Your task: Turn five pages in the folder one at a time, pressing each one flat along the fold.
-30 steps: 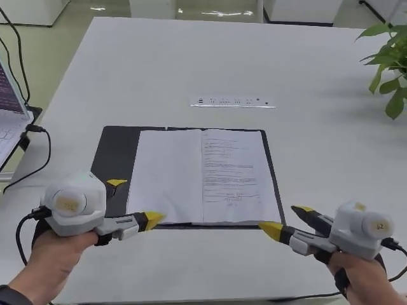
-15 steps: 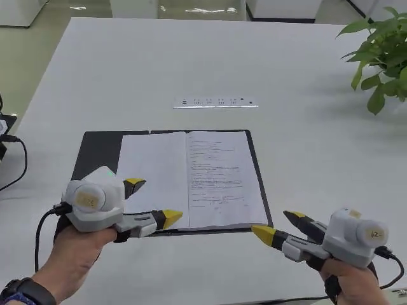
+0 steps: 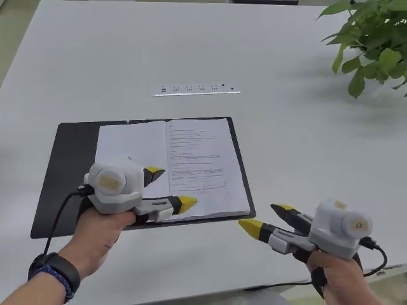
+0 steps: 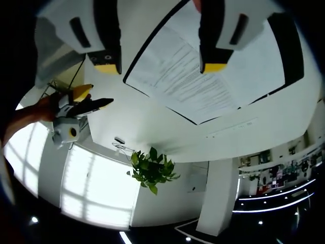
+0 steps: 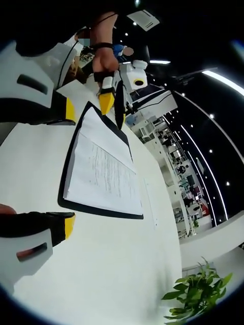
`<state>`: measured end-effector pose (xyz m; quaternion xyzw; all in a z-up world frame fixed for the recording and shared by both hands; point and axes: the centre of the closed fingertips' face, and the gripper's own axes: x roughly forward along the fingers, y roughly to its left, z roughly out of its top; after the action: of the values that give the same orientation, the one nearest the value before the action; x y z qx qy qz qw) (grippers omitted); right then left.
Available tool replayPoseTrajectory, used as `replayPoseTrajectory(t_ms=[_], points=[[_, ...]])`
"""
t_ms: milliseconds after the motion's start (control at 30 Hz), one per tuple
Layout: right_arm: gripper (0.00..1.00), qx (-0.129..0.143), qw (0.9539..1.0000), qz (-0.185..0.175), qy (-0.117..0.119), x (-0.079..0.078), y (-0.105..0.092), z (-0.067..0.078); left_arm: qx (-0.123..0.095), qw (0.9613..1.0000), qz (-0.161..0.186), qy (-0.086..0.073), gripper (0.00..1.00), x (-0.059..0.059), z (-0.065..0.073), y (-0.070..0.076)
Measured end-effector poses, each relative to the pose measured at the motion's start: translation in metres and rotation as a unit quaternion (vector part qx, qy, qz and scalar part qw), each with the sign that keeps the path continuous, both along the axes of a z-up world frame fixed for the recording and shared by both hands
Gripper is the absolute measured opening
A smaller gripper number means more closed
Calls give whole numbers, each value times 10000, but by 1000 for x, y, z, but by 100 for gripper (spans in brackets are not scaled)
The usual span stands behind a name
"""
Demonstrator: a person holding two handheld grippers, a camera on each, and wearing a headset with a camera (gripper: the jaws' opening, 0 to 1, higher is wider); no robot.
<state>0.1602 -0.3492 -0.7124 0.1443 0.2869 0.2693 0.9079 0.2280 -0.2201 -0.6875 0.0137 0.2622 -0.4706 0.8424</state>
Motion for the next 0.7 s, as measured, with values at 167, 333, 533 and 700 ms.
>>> replayPoseTrajectory(t_ms=[167,333,533,700], points=[[69,4,10000,24,12,-1,0,-2,50,9999,-102,40,62,2,-8,-23],[69,8,10000,56,27,-1,1,-2,258,9994,-237,21,68,6,-21,-45],[69,22,10000,81,35,1,-1,-2,277,9993,-258,61,69,11,-27,-65],[68,46,9999,97,83,2,-1,-3,333,9990,-278,125,68,13,-39,-80]])
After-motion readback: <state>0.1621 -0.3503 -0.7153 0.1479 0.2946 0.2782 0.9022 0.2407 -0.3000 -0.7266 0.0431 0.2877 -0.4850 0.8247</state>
